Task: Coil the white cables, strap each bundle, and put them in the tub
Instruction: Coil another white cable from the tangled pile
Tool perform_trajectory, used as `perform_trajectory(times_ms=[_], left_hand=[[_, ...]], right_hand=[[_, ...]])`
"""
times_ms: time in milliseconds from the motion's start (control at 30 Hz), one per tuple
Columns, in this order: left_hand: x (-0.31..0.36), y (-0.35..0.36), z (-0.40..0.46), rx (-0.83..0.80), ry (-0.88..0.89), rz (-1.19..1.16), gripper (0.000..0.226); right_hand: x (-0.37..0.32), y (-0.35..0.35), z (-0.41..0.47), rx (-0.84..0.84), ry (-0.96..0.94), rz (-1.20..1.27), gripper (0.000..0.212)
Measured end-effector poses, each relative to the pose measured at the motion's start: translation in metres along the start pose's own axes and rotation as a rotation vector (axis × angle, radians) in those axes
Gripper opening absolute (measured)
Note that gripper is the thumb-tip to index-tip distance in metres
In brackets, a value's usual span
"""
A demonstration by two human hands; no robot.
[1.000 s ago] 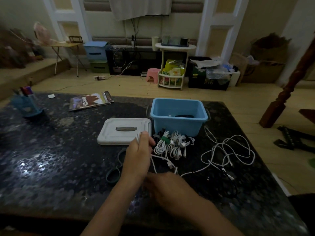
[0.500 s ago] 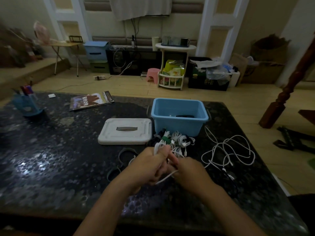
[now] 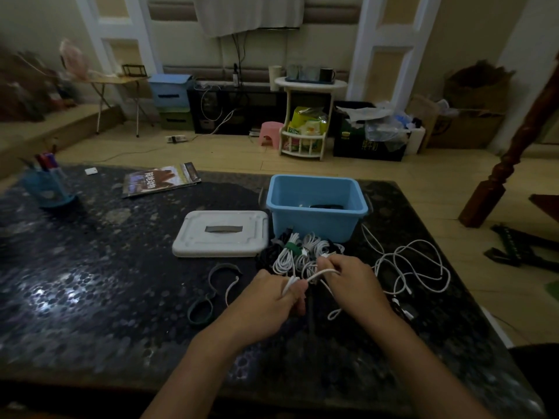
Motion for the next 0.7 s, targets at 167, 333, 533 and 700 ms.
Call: perform_trajectory(times_ms=[167, 333, 533, 700], left_hand=[[-0.002, 0.001, 0.002, -0.057, -0.084, -0.257, 0.041], [-0.009, -0.021, 0.006, 0.227, -0.28, -0.625, 0.049], [-0.007, -0.023, 0.001, 0.232, -0.339, -0.613, 0.064], [-0.003, -0.024, -0.001, 0.211, -0.313, -0.63, 0.063]], right_hand=[[0.002, -0.006, -0.001, -0.023, -0.01, 0.028, 0.041], [-0.001, -0.015, -0.005, -0.106, -0.054, 0.09, 0.036], [-0.043, 0.0, -0.022, -0.192, -0.238, 0.361, 0.015], [-0.06, 0.015, -0.028, -0.242, -0.402, 0.225, 0.014]])
Point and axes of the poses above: each hand's wrist, its own z-axis towards the middle knuckle, its own y-axis out of the palm, x = y × z, the point moved 1 cm from there along z, towards the middle knuckle, and after that the axes turned 15 degrees about -y, right-handed, at the moved point
